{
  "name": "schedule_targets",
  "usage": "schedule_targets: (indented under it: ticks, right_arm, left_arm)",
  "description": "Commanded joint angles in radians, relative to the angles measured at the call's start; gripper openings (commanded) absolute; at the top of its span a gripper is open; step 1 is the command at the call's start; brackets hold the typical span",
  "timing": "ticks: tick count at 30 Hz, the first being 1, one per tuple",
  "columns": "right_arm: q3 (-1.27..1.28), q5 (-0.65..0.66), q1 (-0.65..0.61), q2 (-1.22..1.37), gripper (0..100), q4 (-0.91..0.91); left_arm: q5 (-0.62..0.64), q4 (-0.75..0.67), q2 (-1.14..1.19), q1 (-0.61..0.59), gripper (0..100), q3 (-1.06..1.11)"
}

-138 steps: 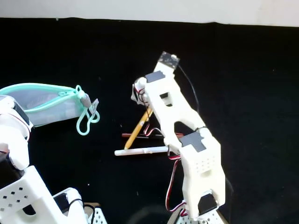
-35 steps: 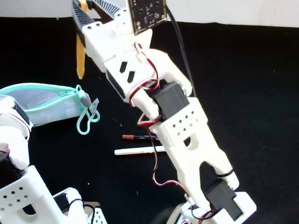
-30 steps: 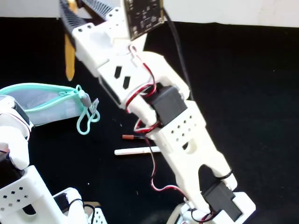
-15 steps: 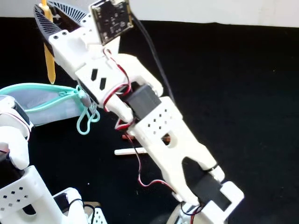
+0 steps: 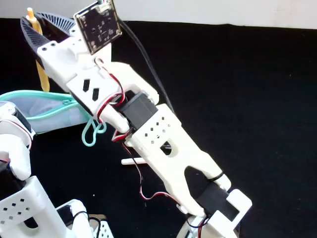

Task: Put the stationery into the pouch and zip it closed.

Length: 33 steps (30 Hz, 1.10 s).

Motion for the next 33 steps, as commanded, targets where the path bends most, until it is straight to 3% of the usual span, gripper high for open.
schedule_targets:
  ticks: [1, 7, 13, 33]
  right_arm:
    - [-0.104, 0.011, -0.012, -0.015, 0.6, -0.019]
    - [-0.139, 0.011, -0.012, -0.018, 0.6, -0.016]
    - [-0.136, 0.009, -0.033, -0.018, 0.6, 0.119]
    - [0.047, 0.008, -0.033, -0.012, 0.6, 0.125]
  left_arm:
    - [0.008, 0.006, 0.038, 0.007, 1, 0.036]
    - [0.008, 0.006, 0.038, 0.007, 1, 0.036]
    - [0.008, 0.006, 0.038, 0.007, 1, 0.036]
    - [0.008, 0.006, 0.038, 0.007, 1, 0.036]
